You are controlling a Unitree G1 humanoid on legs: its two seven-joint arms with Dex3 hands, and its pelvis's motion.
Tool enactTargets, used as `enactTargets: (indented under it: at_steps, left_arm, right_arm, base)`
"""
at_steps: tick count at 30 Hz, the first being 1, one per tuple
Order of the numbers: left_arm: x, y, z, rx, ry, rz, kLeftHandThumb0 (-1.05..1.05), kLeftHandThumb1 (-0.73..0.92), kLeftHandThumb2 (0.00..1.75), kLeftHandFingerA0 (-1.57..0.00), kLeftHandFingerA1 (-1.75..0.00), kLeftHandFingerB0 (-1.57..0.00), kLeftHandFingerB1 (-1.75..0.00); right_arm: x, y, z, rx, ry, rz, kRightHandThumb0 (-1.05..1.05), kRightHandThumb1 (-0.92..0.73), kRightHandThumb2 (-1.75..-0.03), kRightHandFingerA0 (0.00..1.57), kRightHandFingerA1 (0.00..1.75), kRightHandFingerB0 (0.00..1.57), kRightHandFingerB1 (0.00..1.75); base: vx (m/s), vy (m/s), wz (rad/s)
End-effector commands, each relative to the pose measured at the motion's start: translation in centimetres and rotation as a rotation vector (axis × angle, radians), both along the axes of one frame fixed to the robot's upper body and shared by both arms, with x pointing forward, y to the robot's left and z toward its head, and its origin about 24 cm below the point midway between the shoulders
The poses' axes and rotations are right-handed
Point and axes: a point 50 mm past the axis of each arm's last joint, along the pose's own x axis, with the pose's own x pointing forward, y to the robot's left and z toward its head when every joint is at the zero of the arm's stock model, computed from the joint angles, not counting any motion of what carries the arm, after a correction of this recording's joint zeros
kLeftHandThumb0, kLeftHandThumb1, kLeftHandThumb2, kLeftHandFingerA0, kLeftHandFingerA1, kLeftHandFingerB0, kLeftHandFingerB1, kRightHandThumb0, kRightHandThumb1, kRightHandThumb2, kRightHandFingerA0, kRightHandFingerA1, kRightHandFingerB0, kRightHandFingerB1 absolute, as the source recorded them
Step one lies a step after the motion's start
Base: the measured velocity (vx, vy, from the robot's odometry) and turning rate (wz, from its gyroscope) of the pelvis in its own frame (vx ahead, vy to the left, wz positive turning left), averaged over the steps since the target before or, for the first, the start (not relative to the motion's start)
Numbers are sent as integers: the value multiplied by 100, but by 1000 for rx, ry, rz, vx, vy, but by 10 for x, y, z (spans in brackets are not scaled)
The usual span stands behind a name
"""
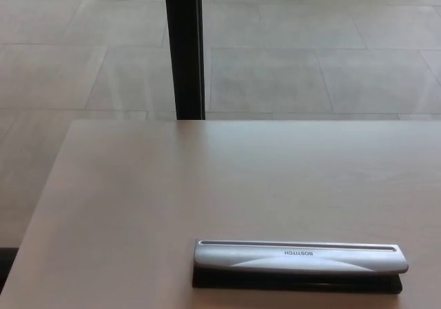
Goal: A hole pucnch is kept on the middle on the desk infront of the robot and the robot uses both its hands as fists to press on it and use it
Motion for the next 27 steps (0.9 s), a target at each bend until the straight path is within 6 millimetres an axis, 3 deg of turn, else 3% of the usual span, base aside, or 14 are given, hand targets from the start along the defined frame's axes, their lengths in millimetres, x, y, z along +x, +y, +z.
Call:
enactTargets:
  at_steps: [1,3,5,7,8,10,13,16,18,22,24,25,26,27]
  left_arm:
    - [-4,20,17,89,-188,260,-34,53,56,-87,-57,-72,-51]
    - [6,27,21,121,-279,417,-31,54,55,-89,-60,-71,-53]
    - [18,36,29,173,-346,425,-39,47,86,-83,-72,-62,-64]
    - [42,52,45,211,-420,411,-43,61,59,-105,-60,-72,-49]
    - [52,58,53,221,-463,408,-46,54,90,-89,-69,-63,-62]
    - [70,65,68,229,-574,433,-39,50,91,-74,-70,-47,-59]
    - [145,80,141,178,-986,482,-38,81,64,-75,-54,-41,-44]
    - [170,83,168,142,-1111,504,-37,75,63,-96,-56,-58,-47]
    - [215,73,230,181,-1269,416,-34,63,75,-111,-57,-72,-52]
    - [247,51,299,203,-1527,366,-46,42,87,-120,-101,-108,-61]
    - [261,33,331,144,-1660,318,-33,68,70,-93,-147,-88,-92]
    - [266,26,341,123,-1688,301,-28,80,63,-84,-153,-73,-92]
    - [274,13,352,102,-1713,263,-19,86,65,-76,-166,-59,-105]
    - [277,5,358,81,-1736,228,-19,86,65,-76,-166,-59,-105]
  right_arm:
    - [-4,-24,23,-16,-260,-264,-44,-62,-58,77,78,62,59]
    - [4,-38,29,-23,-310,-392,-44,-61,-57,80,88,65,59]
    - [12,-53,42,-65,-346,-417,-47,-63,-59,72,69,41,46]
    - [29,-73,69,-123,-446,-410,-54,-50,-86,68,80,18,52]
    - [36,-80,82,-145,-526,-415,-52,-67,-60,72,72,20,42]
    - [46,-91,99,-167,-585,-428,-50,-69,-59,70,79,20,44]
    - [78,-111,160,-298,-778,-441,-58,-77,-63,72,68,26,44]
    - [87,-113,178,-363,-851,-455,-55,-79,-63,77,69,29,44]
    - [106,-113,220,-463,-976,-464,-49,-85,-70,89,82,41,49]
    - [127,-97,261,-504,-1192,-475,-41,-74,-88,115,131,68,70]
    - [136,-85,279,-530,-1262,-445,-39,-64,-107,111,153,79,89]
    - [138,-81,285,-538,-1282,-428,-36,-58,-116,132,136,84,94]
    - [141,-75,293,-548,-1317,-384,-34,-61,-109,113,171,83,103]
    - [143,-72,296,-552,-1346,-341,-34,-61,-109,113,171,83,103]
  base:
    - [0,0,0]
    - [0,0,0]
    - [0,0,0]
    - [0,0,0]
    - [0,0,0]
    - [0,0,0]
    - [0,0,0]
    - [0,0,0]
    - [0,0,0]
    - [0,0,0]
    - [0,0,0]
    - [0,0,0]
    - [0,0,0]
    - [0,0,0]
